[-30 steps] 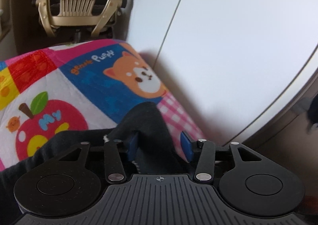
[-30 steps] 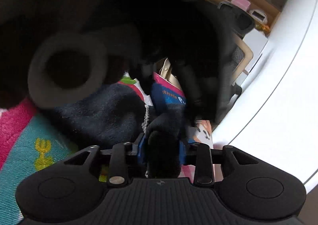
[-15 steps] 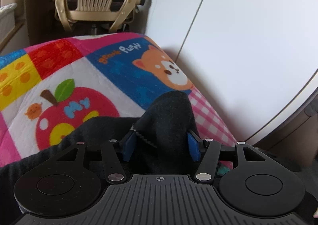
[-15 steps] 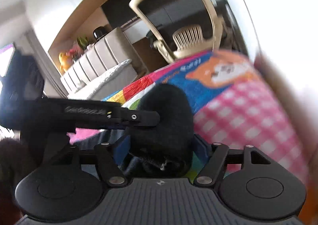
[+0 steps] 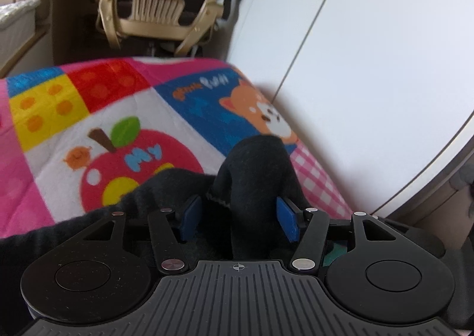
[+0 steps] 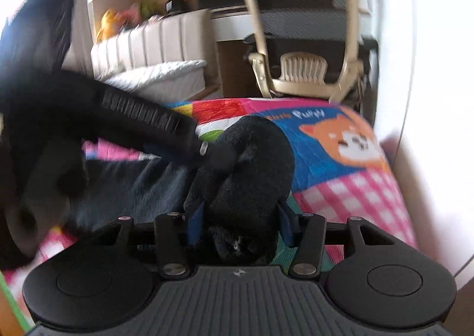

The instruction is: Fold clothes

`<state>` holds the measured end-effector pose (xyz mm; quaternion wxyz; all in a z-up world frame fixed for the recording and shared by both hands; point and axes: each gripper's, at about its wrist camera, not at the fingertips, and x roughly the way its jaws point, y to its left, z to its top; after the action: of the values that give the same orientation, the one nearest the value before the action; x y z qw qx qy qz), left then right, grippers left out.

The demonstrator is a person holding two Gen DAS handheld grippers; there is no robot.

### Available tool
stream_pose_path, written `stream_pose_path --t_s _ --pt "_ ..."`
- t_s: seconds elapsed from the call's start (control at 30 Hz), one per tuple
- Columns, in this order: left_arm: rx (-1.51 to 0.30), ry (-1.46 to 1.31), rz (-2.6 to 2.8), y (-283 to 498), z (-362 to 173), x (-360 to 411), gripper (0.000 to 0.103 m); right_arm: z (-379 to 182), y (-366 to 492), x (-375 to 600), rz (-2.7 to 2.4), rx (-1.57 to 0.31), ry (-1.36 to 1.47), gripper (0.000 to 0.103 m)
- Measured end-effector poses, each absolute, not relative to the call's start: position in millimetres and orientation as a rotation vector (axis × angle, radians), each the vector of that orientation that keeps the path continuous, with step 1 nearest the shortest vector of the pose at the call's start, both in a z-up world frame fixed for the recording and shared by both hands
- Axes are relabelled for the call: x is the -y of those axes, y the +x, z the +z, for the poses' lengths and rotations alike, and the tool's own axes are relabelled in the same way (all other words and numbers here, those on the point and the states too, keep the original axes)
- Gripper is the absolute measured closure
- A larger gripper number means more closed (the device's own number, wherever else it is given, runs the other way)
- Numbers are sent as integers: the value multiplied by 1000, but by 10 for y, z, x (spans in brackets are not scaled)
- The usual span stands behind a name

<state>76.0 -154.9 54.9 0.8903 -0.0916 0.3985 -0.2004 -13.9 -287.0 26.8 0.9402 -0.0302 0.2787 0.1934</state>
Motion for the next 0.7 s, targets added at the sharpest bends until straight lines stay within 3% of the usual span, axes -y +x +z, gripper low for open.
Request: stream_pose_path --t_s 0.13,0.3,0.43,0.5,0.7 --pt "-763 -221 -419 672 719 1428 34 272 -241 2538 405 -522 -262 53" --pt "-771 -152 -375 712 643 1470 34 264 -277 2398 434 -494 -336 50" --pt "-799 -173 -340 772 482 1328 29 363 -282 2645 509 -491 -197 45" --pt "-805 -198 -327 790 438 1238 27 420 -282 2798 524 -483 -96 33" --pt "-802 -209 -321 754 418 1135 24 260 25 3167 487 -606 322 27"
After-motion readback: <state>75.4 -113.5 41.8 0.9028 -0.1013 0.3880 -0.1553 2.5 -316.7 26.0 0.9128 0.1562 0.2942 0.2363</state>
